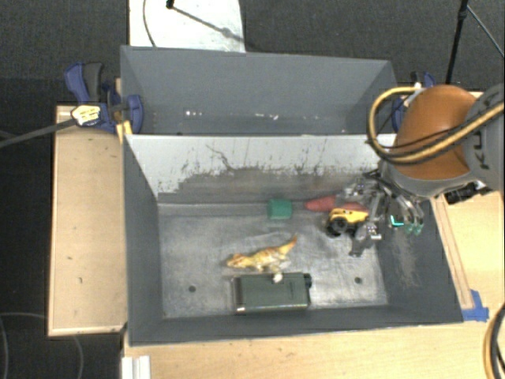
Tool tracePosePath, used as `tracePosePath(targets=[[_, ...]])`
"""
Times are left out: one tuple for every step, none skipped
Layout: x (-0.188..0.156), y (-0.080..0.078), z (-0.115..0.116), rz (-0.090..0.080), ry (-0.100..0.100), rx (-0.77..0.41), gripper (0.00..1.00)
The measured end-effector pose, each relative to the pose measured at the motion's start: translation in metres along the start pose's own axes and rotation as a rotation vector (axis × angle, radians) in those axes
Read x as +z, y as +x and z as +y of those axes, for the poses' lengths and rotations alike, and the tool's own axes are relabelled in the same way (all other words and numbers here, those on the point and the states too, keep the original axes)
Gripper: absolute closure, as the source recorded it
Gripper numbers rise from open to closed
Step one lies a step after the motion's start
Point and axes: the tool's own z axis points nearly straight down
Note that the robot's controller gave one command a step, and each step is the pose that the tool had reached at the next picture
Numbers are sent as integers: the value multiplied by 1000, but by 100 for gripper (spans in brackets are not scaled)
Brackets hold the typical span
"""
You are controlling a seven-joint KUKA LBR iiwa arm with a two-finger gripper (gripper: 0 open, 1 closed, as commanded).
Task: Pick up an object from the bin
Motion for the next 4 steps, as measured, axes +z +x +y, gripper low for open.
tracePosePath(targets=[[-4, -2, 0, -8, 1, -2, 0], [38, -32, -18, -60, -4, 20, 100], [38, -32, -18, -60, -3, 18, 100], [34, -26, -18, -46, 0, 16, 100]])
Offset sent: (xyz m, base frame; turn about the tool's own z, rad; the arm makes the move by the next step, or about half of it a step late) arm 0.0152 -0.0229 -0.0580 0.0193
